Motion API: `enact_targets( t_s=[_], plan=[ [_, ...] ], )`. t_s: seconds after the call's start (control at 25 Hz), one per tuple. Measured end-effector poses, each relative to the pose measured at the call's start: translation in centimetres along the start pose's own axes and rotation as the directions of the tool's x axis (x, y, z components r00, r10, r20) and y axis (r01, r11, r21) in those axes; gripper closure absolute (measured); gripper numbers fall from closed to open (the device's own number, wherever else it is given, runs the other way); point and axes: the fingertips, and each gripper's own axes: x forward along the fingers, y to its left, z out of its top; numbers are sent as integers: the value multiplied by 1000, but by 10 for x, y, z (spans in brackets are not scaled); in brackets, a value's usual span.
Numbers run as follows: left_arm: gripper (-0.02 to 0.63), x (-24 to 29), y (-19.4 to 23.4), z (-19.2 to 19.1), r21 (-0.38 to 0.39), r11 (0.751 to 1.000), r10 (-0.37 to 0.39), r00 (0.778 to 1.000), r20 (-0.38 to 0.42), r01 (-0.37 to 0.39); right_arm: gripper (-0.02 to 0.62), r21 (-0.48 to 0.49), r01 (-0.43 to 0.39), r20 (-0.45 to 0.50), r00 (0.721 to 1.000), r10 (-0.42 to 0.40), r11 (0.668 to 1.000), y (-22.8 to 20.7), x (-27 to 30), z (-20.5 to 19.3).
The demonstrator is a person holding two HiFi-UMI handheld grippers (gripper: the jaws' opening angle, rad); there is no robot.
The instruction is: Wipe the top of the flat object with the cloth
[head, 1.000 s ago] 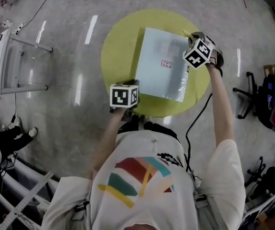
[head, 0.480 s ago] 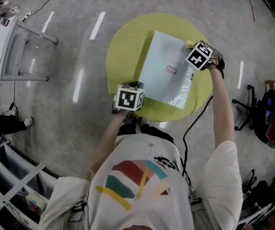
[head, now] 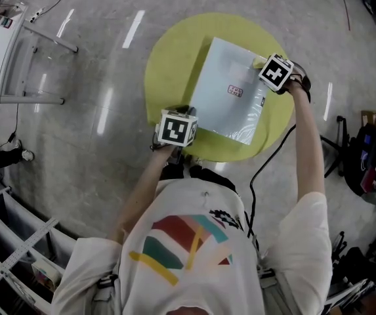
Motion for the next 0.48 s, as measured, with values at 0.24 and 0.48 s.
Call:
enact_targets(
  t_s=[0.24,0.48],
  plan=[
    [538,4,0,-5,0,1000,-4,1000,-6,4,569,26,-70,-22,997,71,997,20,-3,-8],
    [538,3,1,-4,4,1000,-7,1000,0,7,569,-2,-104,-19,994,104,995,43,-6,-6]
  ],
)
